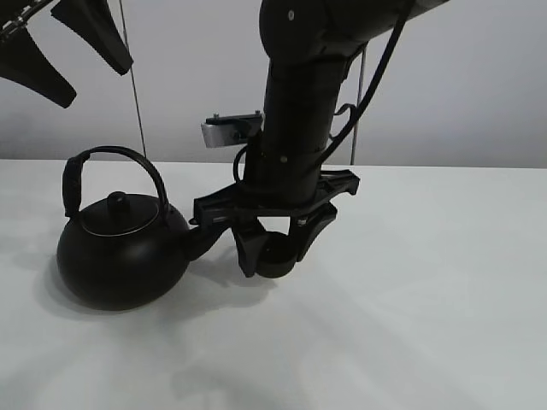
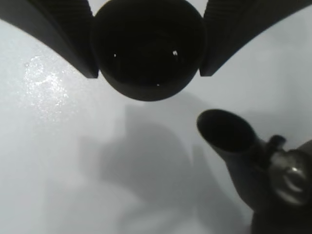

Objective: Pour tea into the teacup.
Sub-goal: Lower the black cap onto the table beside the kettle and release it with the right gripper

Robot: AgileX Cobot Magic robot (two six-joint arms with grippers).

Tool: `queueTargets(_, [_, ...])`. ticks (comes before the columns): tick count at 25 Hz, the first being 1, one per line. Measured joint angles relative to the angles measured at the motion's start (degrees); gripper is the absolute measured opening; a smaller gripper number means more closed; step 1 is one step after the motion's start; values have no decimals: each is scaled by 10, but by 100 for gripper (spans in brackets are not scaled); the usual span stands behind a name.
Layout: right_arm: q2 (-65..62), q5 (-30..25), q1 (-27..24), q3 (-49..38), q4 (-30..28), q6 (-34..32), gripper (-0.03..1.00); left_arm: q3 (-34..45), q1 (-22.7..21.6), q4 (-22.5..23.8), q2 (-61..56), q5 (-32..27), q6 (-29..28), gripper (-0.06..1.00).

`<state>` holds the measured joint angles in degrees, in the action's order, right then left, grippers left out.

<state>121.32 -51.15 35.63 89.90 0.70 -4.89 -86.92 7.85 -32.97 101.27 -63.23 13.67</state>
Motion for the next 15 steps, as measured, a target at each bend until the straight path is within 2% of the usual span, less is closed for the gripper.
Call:
queueTargets(7, [23, 7, -3, 0, -2, -7, 40, 0, 0, 0, 0, 0, 0, 53])
queueTargets(15, [23, 16, -35, 0, -2, -11, 40, 0, 0, 0, 0, 0, 0, 53])
